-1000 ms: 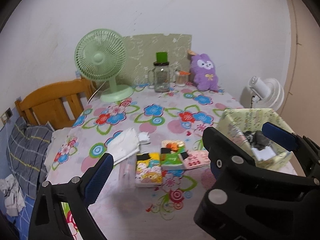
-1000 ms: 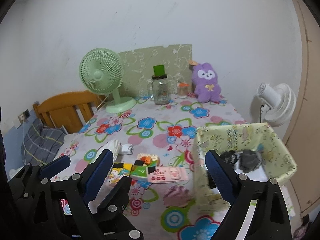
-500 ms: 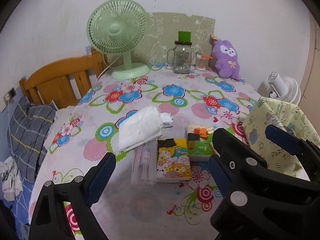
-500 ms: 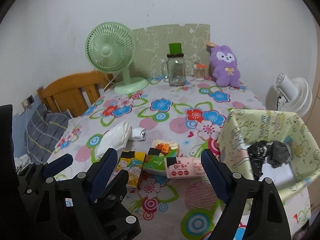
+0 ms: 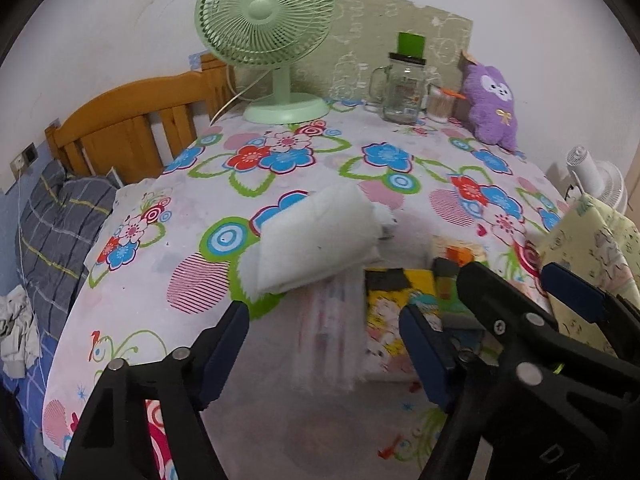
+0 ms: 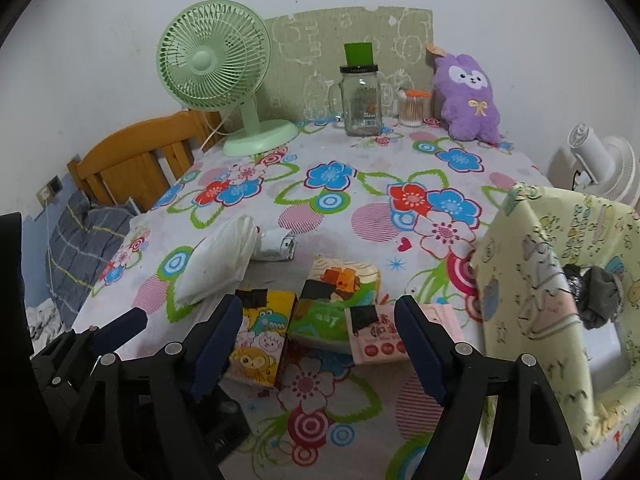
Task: Organize soft objects
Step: 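Grasp the white cloth with left tool while right grasps green snack packet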
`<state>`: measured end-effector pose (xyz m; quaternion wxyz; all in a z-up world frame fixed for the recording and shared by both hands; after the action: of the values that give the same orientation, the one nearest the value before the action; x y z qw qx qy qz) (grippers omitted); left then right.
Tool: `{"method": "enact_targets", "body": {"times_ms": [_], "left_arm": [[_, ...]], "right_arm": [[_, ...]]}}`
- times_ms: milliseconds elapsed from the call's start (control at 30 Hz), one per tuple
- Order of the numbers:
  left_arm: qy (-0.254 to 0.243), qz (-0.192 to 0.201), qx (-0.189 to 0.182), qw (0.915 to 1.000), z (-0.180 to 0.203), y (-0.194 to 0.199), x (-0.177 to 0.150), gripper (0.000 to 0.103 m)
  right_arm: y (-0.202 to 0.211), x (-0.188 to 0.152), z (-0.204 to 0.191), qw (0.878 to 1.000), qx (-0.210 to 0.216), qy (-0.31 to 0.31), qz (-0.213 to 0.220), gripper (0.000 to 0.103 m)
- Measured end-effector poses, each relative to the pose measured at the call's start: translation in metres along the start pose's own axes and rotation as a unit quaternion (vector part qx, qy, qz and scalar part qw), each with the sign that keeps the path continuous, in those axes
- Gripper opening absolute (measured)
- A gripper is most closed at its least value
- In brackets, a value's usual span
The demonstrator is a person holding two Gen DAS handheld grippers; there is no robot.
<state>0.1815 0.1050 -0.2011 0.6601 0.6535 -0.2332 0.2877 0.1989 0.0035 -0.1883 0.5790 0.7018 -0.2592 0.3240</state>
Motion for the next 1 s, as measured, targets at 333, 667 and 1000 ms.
{"method": "enact_targets", "body": {"times_ms": [333,667,1000], "left_arm": [[-0.012,0.001,0.014,0.9998,-0.005,-0.015,0.019,0.075],[-0.037,-0.001,-0.009,0.9993,0.006,-0.035,0.034,0.075],[-0.050,-0.020,-0.029,0.9981,0.016,-0.052,0.030,0.066]], "right_arm": [[-0.022,0.012,0.001,1.000,0.002,-0.020,-0.010,0.080],[-0.040,0.024,0.010,0.999,-0.014,-0.038,-0.019,0.080],[-0.062,0.016,0.018,0.998,-0.024,-0.040,-0.045,0.076]]}}
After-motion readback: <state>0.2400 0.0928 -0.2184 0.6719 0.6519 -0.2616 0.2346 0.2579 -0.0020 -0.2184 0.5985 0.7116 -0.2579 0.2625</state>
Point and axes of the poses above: each gripper's, at about its wrist camera, not at the fingertips, and y roughly against the way its jaws point, z to its right, x to its top, the point moved 9 cm from there along -y, roughly the way its jaws point, and after that the axes turned 1 degree about z, right-handed, at the moved point
